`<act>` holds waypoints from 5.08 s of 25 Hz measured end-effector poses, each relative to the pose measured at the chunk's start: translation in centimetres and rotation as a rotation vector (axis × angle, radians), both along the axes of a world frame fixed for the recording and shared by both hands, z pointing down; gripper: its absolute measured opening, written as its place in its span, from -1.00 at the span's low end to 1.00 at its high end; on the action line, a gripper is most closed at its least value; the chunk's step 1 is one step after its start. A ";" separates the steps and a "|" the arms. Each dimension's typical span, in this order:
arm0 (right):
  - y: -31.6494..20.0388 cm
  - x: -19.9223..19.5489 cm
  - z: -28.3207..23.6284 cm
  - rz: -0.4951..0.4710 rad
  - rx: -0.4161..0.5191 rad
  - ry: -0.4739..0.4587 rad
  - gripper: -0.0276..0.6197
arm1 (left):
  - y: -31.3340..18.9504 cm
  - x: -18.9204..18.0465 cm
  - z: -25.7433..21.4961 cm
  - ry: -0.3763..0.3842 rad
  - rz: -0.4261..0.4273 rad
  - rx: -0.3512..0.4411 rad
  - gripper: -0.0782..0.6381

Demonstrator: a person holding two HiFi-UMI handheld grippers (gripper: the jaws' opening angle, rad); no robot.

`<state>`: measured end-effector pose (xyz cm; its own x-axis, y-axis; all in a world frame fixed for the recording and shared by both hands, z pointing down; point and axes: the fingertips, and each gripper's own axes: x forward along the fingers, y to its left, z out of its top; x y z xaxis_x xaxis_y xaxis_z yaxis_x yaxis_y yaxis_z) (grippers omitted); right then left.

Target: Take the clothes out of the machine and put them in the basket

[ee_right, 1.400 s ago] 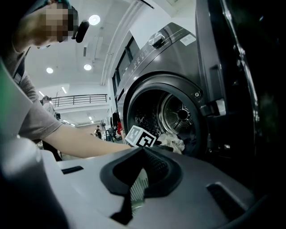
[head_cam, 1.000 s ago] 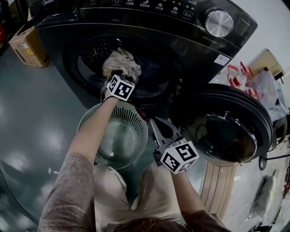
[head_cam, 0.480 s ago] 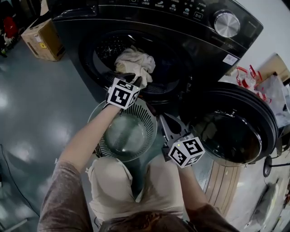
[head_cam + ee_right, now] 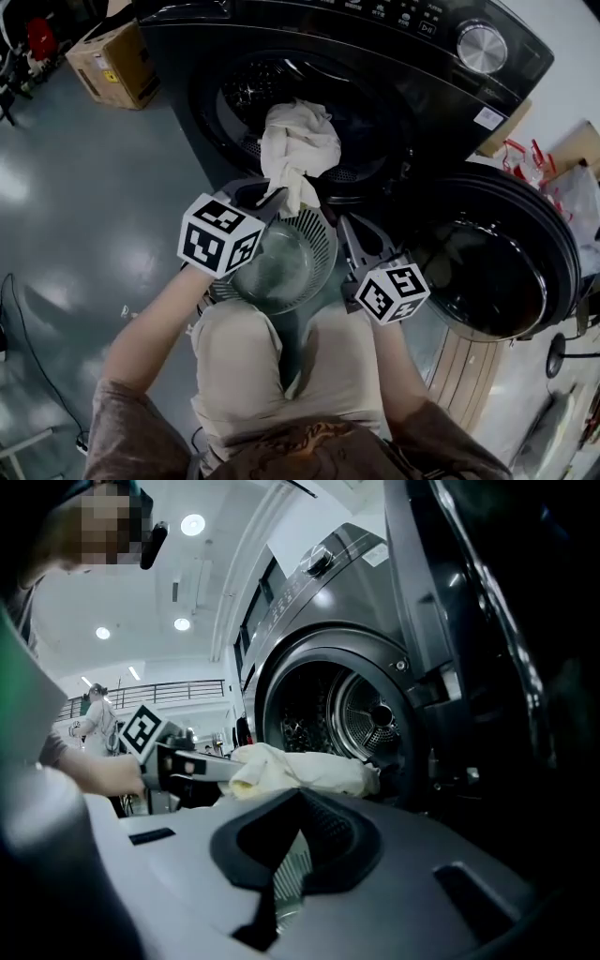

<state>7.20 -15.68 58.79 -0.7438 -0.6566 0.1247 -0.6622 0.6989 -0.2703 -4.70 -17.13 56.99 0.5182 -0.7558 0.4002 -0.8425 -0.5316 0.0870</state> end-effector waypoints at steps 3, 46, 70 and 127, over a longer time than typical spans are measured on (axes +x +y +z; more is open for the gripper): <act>-0.4 -0.4 0.2 -0.006 -0.004 -0.012 -0.92 | 2.8 -0.1 -0.8 0.024 0.012 -0.022 -0.63; 1.4 -0.1 -0.3 0.026 -0.019 -0.025 -0.92 | -19.6 -0.8 12.9 -0.196 -0.127 -0.188 0.14; 1.0 -1.4 -0.6 -0.044 -0.010 -0.034 -0.92 | 2.3 -1.5 4.9 -0.118 0.044 -0.204 -0.60; 1.8 1.1 -0.4 0.004 -0.019 -0.039 -0.92 | 0.4 0.7 7.0 -0.184 0.223 -0.251 -0.43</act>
